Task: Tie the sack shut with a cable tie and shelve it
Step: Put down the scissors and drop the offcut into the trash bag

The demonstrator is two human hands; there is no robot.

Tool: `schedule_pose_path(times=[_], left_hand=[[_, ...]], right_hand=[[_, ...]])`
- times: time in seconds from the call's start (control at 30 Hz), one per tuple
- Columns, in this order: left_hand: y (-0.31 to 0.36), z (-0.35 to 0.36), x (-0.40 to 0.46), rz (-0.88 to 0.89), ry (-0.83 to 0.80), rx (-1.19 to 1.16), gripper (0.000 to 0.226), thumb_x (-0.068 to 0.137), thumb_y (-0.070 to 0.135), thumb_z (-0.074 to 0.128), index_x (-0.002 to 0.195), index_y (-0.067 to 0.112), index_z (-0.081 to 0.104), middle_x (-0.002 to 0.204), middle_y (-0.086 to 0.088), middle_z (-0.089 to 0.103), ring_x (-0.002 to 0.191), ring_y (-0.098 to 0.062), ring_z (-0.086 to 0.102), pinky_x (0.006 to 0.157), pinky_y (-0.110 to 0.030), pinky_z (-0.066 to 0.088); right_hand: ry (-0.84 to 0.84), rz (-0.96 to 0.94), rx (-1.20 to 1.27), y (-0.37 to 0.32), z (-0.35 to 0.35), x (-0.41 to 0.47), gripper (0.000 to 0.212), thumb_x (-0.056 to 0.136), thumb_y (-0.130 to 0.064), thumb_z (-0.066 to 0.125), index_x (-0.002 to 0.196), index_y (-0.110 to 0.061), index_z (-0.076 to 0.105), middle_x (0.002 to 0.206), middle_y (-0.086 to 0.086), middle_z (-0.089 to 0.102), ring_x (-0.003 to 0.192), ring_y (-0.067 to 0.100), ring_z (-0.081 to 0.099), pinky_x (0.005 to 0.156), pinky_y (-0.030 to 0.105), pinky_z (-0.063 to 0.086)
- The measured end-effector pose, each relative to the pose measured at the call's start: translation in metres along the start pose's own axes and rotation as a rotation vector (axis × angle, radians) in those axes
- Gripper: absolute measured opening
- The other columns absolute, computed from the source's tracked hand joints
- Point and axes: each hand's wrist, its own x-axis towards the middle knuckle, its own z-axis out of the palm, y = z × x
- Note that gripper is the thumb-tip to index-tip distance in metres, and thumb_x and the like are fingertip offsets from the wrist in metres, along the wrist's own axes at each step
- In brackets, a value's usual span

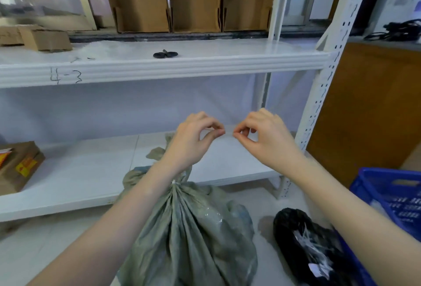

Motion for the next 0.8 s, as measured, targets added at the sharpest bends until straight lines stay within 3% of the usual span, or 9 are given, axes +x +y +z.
schedule_pose_path(times=[0.07,0.17,0.33,0.57,0.7,0.8], left_hand=[[0.006,0.019,0.000,0.014,-0.015,0.007,0.025,0.083,0.046,0.051,0.085,0.027,0.068,0.087,0.008,0.059,0.090,-0.022,0.055,0.083,-0.043,0.043],[0.012,0.048,-0.003,0.020,-0.055,0.025,0.029,0.086,0.047,0.049,0.103,0.031,0.066,0.108,0.009,0.060,0.106,-0.020,0.054,0.091,-0.046,0.042],[0.012,0.100,-0.012,-0.048,-0.203,-0.028,0.053,0.091,0.039,0.046,0.140,0.022,0.033,0.142,0.003,0.047,0.132,-0.019,0.042,0.107,-0.047,0.035],[0.011,0.176,-0.021,-0.014,-0.446,-0.004,0.062,0.094,0.023,0.051,0.147,0.010,0.021,0.154,-0.007,0.029,0.142,-0.021,0.029,0.116,-0.035,0.024],[0.013,0.223,-0.026,0.067,-0.599,0.079,0.067,0.093,0.022,0.051,0.149,0.010,0.016,0.157,-0.008,0.021,0.144,-0.021,0.024,0.116,-0.030,0.021],[0.010,0.260,-0.033,0.132,-0.675,0.156,0.069,0.093,0.023,0.050,0.150,0.010,0.013,0.160,-0.006,0.012,0.146,-0.021,0.018,0.118,-0.034,0.018]], right_hand=[[-0.025,0.055,-0.009,0.015,0.001,-0.015,0.009,0.084,-0.021,0.063,0.081,-0.016,0.069,0.075,-0.005,0.056,0.082,0.020,0.047,0.072,0.035,0.037],[-0.049,0.114,-0.045,0.042,0.004,-0.038,0.009,0.085,-0.021,0.063,0.081,-0.014,0.069,0.077,-0.005,0.047,0.084,0.023,0.045,0.074,0.043,0.042],[-0.092,0.308,-0.035,0.083,0.009,-0.080,0.009,0.085,-0.017,0.060,0.081,-0.015,0.068,0.072,-0.008,0.048,0.079,0.013,0.045,0.075,0.037,0.041],[-0.146,0.559,-0.058,0.139,0.026,-0.147,0.011,0.085,-0.017,0.061,0.079,-0.012,0.069,0.078,0.005,0.067,0.067,0.016,0.052,0.064,0.029,0.042],[-0.192,0.740,-0.044,0.168,0.046,-0.185,0.010,0.086,-0.013,0.060,0.082,-0.012,0.069,0.079,0.004,0.067,0.071,0.021,0.058,0.065,0.028,0.042],[-0.207,0.816,-0.037,0.186,0.065,-0.213,0.010,0.087,-0.008,0.056,0.084,-0.010,0.066,0.082,0.004,0.062,0.069,0.018,0.053,0.061,0.025,0.037]])
